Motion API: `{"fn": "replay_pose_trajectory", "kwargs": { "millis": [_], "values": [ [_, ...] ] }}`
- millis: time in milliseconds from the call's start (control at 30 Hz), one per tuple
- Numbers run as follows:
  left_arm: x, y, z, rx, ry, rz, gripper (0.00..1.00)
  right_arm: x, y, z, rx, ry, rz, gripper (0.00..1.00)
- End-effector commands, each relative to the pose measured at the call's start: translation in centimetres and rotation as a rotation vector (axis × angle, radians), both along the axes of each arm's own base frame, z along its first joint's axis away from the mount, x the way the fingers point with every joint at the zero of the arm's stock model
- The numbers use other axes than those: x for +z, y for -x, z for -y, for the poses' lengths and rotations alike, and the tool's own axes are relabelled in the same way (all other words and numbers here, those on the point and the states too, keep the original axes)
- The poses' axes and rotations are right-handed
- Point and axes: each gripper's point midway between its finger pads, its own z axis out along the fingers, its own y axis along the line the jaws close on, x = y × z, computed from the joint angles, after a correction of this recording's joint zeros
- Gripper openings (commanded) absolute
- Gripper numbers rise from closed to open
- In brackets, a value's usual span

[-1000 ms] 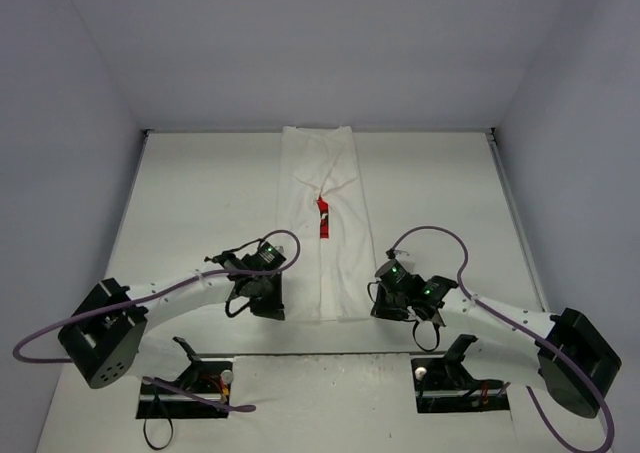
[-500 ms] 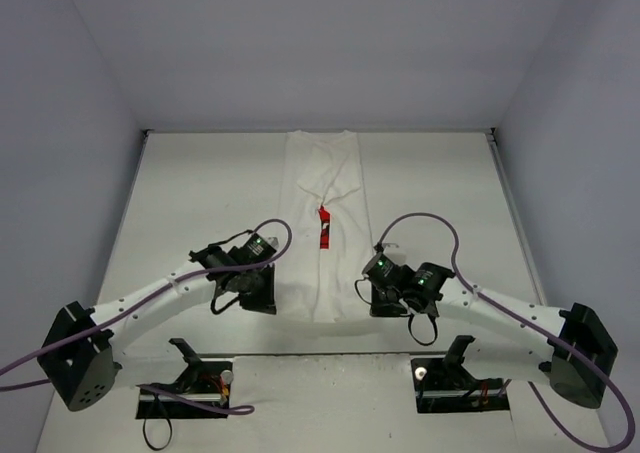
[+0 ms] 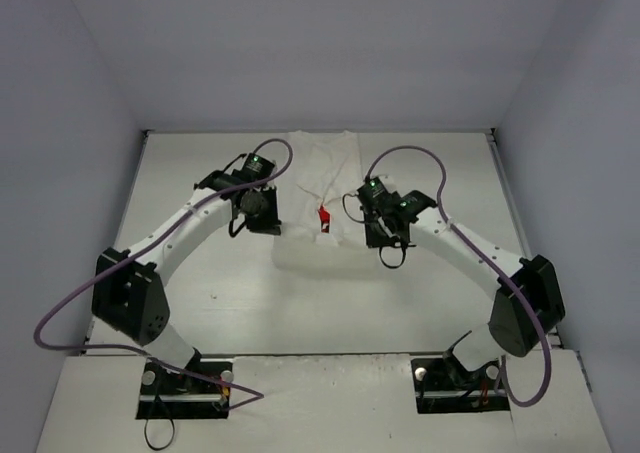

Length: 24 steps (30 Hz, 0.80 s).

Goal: Fold and stack the t-shirts
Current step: Fold the folded rectangular tshirt in 1/3 of the way

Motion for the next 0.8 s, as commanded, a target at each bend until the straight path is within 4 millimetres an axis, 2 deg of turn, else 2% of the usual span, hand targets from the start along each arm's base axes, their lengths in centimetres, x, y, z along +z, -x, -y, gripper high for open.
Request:
{"fn": "replay_pose_trajectory", "kwargs": {
  "millis": [0,100,133,200,300,433,467,600,667,767],
  "values": [
    [2.6,-5.5,-1.2,0.004,-0.023,0.111,0.0,2.3,-4.9,2.2,0.046,0.098,0.063,0.0],
    [2.4,-8.0,-1.1,0.011,-0.023,0.116,0.0,3.1,-7.9,2.2,0.055,0.102,0.085,0.0],
    [2.4,-8.5,-1.0,0.011,-0.022,0.119,0.0,2.4,-8.0,2.3,0.064,0.114,0.067,0.0],
    [1.8,-9.3,-0.4,0.009,-0.017,0.102,0.0,2.2,-9.8,1.7,0.09,0.117,0.064,0.0],
    [0.7,-9.8,0.1,0.012,-0.007,0.073,0.0,1.5,-11.7,0.7,0.122,0.114,0.054,0.0],
    [0.8,-9.4,0.2,0.024,0.008,0.076,0.0,0.9,-12.1,0.1,0.14,0.09,0.035,0.0],
    [1.8,-9.3,0.0,0.031,0.012,0.101,0.0,1.1,-12.1,-0.1,0.14,0.082,0.039,0.0],
    [3.1,-8.2,-0.6,0.06,0.035,0.151,0.0,2.5,-11.5,0.0,0.136,0.054,0.068,0.0],
    [2.6,-7.9,-1.0,0.069,0.026,0.154,0.0,2.5,-11.5,0.2,0.138,0.054,0.072,0.0],
    [2.0,-8.5,-0.8,0.062,0.022,0.152,0.0,1.6,-11.9,0.1,0.143,0.06,0.063,0.0]
  ]
}}
